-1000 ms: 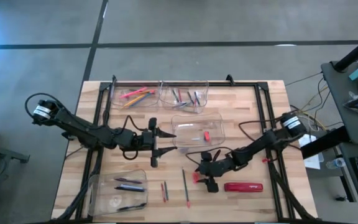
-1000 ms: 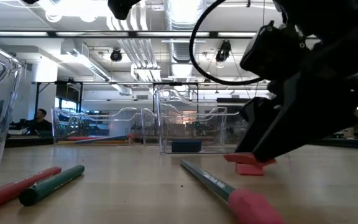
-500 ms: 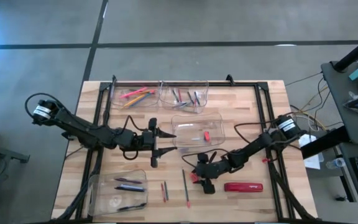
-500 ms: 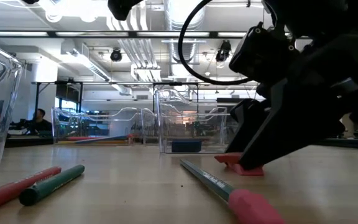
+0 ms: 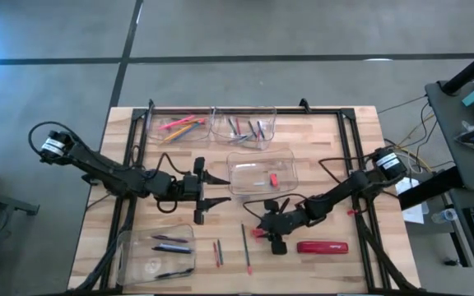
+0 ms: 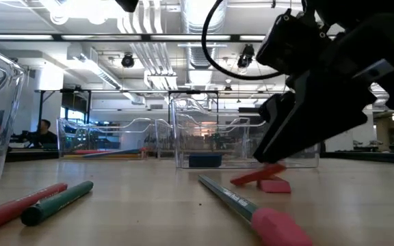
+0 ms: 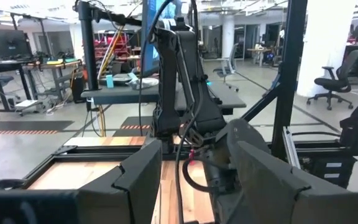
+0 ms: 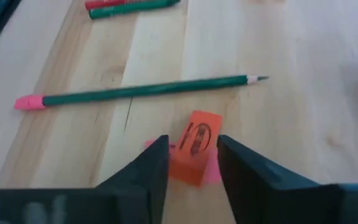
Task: Sort crayons/erasers/pens/pencils in bins
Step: Put the orange eraser into the middle transparent bin
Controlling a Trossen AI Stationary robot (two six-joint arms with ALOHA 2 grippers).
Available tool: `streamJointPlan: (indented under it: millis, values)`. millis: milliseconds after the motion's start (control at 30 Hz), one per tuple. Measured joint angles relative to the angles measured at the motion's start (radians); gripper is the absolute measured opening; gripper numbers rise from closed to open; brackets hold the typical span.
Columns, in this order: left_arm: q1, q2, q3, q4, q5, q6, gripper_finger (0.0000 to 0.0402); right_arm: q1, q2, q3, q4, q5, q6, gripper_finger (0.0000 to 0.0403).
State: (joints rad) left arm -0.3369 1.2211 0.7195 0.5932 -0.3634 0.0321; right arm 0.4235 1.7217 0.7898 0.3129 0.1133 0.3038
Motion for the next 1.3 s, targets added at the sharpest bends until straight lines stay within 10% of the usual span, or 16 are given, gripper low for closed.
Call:
streamJointPlan:
  millis: [333,867,1300]
  values:
    - [-0.004,0.001,-0.001,-0.008,0.0,0.008,0.0189,-0.002,-0.068,0.0,-0.056,0.018,0.036,0.0081]
    - [-0.005,-0.004,-0.006,-0.006,-0.001,0.006,0.0189,0.001,-0.002,0.009,-0.046,0.018,0.052,0.0201]
    - [-0.005,-0.004,-0.006,-0.007,-0.001,0.005,0.0189,0.001,-0.002,0.008,-0.106,0.018,0.09,0.0186]
